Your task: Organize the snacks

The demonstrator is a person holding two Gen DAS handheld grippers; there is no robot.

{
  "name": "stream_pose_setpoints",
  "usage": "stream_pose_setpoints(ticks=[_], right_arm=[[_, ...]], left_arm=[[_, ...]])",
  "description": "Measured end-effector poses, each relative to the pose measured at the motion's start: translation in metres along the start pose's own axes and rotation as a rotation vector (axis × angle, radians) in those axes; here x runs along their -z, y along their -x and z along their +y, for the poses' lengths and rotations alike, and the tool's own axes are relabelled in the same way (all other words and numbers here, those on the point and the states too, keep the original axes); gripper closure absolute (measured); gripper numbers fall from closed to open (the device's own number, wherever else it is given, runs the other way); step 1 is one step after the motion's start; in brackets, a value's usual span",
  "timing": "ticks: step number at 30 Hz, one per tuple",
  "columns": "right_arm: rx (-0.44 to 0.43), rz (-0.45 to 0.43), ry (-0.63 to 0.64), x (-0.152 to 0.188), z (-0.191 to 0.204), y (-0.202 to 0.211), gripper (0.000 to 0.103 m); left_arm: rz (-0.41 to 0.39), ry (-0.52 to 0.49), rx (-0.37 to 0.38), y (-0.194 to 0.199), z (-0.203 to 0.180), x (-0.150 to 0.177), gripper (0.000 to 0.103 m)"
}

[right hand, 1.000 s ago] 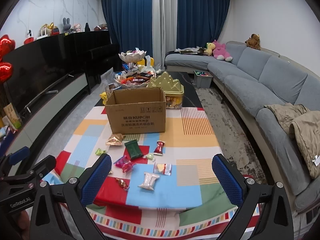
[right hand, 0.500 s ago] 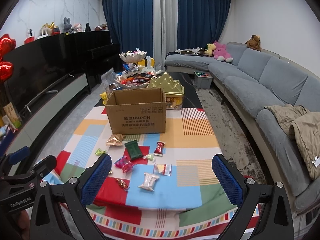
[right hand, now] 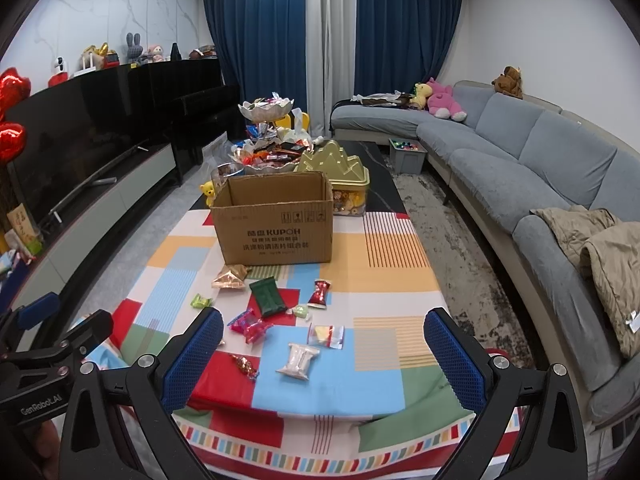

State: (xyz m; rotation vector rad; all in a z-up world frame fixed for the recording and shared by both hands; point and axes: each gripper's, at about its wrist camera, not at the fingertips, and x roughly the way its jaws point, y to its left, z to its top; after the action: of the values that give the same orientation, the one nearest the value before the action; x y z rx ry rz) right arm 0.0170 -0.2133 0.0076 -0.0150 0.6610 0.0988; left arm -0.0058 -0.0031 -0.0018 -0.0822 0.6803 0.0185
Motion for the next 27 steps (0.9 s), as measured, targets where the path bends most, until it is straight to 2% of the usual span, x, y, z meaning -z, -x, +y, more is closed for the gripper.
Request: stream_pose_setpoints(ticks=[14, 27], right_arm=[[0.001, 0.009, 0.002, 0.004, 0.001, -0.005, 0.001], [-0.004, 0.065, 0.023, -0.002, -0.001, -0.042, 0.001]], left_arm=[[0.007, -0.011, -0.007, -0.006, 0.0, 0.013, 0.001], [0.07, -0.039, -0.036, -0.038, -0.005, 0.003, 0.001]])
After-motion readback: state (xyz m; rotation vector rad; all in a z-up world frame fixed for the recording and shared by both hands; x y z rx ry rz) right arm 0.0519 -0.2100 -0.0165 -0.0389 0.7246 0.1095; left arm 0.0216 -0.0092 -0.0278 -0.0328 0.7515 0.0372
